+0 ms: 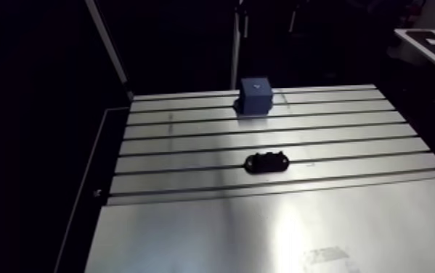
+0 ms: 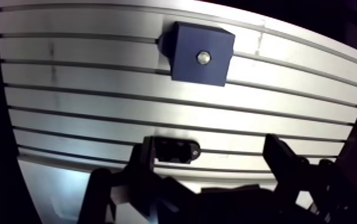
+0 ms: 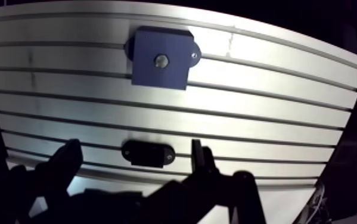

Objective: Pick up the M10 bolt and insert it into the hex recess until seated.

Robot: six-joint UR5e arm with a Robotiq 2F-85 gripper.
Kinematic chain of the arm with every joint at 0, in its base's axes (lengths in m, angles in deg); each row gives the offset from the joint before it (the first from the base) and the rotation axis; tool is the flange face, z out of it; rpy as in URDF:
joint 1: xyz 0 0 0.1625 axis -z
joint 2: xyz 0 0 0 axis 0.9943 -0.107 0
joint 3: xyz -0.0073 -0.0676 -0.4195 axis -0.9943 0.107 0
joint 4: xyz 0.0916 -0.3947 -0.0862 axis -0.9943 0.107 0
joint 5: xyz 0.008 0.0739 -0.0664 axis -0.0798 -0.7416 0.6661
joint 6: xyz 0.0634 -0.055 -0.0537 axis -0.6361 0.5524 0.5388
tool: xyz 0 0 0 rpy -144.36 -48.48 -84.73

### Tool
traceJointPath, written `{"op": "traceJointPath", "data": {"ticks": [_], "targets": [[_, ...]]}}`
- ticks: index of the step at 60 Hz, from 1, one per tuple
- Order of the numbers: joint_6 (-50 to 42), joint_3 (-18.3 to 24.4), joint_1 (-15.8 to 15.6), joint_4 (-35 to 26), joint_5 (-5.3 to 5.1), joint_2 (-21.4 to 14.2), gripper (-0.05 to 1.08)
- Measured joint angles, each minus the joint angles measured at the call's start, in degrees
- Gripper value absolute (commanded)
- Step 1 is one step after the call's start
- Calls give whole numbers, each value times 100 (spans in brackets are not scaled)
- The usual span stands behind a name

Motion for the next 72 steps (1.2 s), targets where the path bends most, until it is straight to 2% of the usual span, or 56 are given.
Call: {"op": "traceJointPath", "data": {"ticks": [22,41,49,64,72], "targets": [[-43,-84,-13,-413,-36,-642,1],[-229,-607,-63,-222,-81,-1292,1],[-360,-848,-78,-136,-103,-1463,1],[-697,-896,-76,-280,-280,-1564,1],[-772,-907,-60,-398,-323,-1603,1]]}}
